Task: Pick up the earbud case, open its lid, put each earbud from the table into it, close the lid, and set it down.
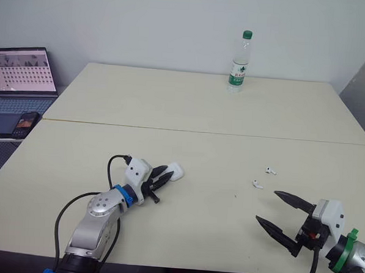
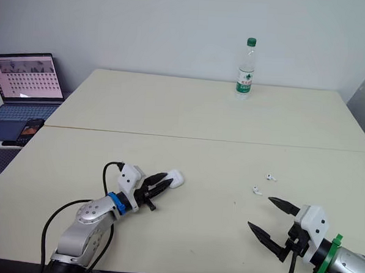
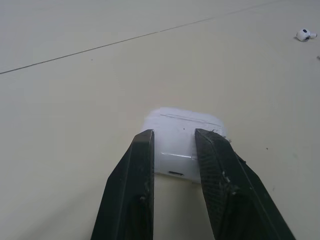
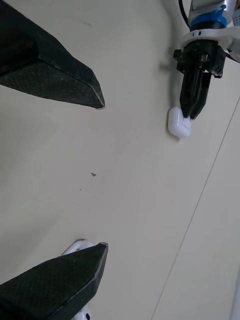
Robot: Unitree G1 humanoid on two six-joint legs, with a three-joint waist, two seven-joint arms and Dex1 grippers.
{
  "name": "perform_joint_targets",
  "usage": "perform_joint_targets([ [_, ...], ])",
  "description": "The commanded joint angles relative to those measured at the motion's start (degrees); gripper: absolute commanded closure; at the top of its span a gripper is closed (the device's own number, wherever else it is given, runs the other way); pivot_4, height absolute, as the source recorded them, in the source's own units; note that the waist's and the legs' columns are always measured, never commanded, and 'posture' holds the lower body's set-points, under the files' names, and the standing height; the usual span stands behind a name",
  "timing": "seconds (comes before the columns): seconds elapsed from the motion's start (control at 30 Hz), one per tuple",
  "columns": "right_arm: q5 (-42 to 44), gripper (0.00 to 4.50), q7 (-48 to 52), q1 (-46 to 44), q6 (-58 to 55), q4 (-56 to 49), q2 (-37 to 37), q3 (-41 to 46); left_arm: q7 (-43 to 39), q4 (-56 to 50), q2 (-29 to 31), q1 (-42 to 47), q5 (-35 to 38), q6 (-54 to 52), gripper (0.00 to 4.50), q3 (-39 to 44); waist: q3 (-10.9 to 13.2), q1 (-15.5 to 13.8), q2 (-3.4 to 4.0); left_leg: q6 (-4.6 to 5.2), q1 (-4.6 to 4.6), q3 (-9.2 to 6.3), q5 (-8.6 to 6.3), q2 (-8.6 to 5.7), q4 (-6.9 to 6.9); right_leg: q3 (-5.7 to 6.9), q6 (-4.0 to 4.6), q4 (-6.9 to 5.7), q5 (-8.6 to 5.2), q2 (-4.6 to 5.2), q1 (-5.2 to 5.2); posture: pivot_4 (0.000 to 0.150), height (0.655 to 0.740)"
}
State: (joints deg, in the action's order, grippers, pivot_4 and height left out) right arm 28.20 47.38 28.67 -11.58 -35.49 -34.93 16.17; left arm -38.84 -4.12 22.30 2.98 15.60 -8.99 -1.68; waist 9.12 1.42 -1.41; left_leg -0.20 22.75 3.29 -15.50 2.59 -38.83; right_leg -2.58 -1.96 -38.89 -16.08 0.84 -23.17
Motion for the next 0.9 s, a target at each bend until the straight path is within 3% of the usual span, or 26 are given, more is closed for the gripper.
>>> perform_joint_targets([
  [0.03, -0.3, 0.0, -0.2, 0.1, 1.1, -0.6, 0.5, -0.4, -1.7, -2.7, 0.9, -0.3, 2.6, -0.7, 3.03, 1.7, 0.0, 0.0, 0.0, 0.0, 0.0, 0.0, 0.0, 0.0, 0.0, 0.0, -0.01, 0.0, 0.0, 0.0, 0.0, 0.15, 0.7362],
  [0.1, -0.3, 0.0, -0.4, 0.1, 1.2, -0.7, 0.7, -0.5, -1.7, -3.2, 1.3, -0.3, 2.2, 0.3, 2.61, 2.1, 0.0, 0.0, 0.0, 0.0, -0.01, 0.01, 0.0, 0.01, -0.01, 0.0, -0.03, 0.0, -0.01, 0.0, 0.0, 0.15, 0.7362],
  [0.3, -0.1, 0.0, -0.1, 0.6, 1.1, -1.2, 1.3, -1.1, -4.2, -0.4, 3.6, 1.8, -0.8, 3.4, 0.67, 0.3, 0.0, 0.0, 0.0, 0.0, 0.01, 0.0, 0.0, 0.0, -0.01, 0.0, -0.01, 0.0, 0.0, 0.0, -0.01, 0.15, 0.7362],
  [0.9, 4.3, 0.0, 3.8, 2.9, 4.8, -4.3, 1.7, -0.8, -6.5, 9.1, 2.6, 7.8, -6.2, 7.5, 0.67, -4.1, 0.0, 0.0, -0.01, 0.0, 0.02, 0.01, 0.0, 0.0, -0.01, 0.03, -0.02, 0.0, 0.0, -0.02, -0.01, 0.15, 0.7362],
])
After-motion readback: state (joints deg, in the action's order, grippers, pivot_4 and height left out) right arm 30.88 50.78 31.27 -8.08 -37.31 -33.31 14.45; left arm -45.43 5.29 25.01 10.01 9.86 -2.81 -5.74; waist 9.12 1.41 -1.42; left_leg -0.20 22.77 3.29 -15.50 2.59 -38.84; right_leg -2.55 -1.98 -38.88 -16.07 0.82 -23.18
